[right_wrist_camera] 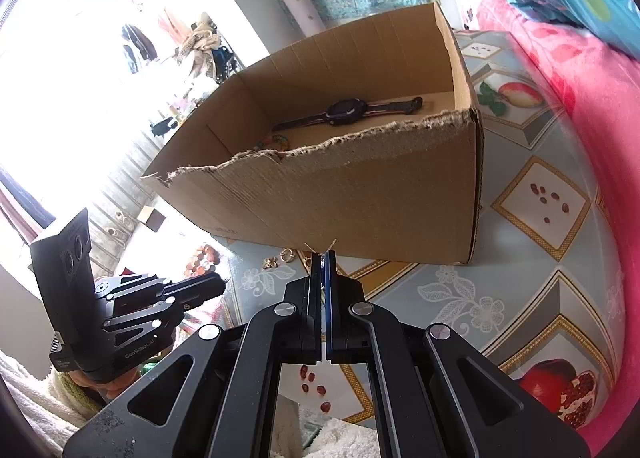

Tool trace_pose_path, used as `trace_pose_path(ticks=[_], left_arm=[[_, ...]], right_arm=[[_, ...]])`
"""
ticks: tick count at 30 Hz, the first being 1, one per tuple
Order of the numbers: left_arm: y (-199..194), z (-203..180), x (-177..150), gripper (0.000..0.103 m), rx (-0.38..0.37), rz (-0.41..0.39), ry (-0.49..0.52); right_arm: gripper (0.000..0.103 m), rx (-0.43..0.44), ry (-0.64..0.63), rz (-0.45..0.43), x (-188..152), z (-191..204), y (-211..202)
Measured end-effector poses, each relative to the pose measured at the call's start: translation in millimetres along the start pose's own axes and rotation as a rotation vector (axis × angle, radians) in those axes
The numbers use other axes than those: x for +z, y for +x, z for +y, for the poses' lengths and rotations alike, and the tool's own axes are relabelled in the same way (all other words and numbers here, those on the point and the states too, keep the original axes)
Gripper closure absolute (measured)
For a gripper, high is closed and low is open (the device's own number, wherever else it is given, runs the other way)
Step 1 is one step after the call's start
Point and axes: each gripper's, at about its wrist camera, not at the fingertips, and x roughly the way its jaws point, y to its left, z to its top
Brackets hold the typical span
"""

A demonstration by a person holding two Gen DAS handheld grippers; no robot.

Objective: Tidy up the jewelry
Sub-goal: 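Carry the gold charm with the right tool over the box, then open the right tool to release the charm into the box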

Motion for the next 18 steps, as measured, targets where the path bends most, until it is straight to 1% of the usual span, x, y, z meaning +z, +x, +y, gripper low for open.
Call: trace_pose_path(ticks=[4, 8, 10, 12, 14, 16, 18], left_arm=[[-26.5, 0.7, 7.0, 0.099, -0.073, -0.039, -0.012], [-62.3, -1.0, 24.1, 0.099, -0.166, -0.123, -0.014], [-76.4, -3.6, 36.1, 0.099, -0.187, -0.168, -0.003], [-85.1, -4.3, 48.7, 0.099, -0.186, -0.200, 0.009], [-85.3, -3.8, 64.2, 0.099, -0.165, -0.212, 0.017], [-77.5, -0.1, 79.6, 0.099, -0.134, -0.202, 0.011], [-62.3, 5.8, 98.0, 0.099, -0.112, -0.166, -0.016]], right_arm=[[0.103, 0.043, -0.044, -0.046, 7.0, 13.1, -18.9], [0.103, 0.105, -0.071, -0.114, 23.3, 24.7, -40.4], [0.103, 0.139, -0.084, -0.150, 36.3, 28.2, -48.6], [0.103, 0.159, -0.095, -0.175, 51.0, 31.1, -51.7], [0.103, 0.163, -0.094, -0.180, 66.4, 31.5, -49.0], [0.103, 0.163, -0.083, -0.168, 80.8, 28.5, -41.2], [0.103, 0.140, -0.077, -0.141, 93.3, 24.8, -28.7]])
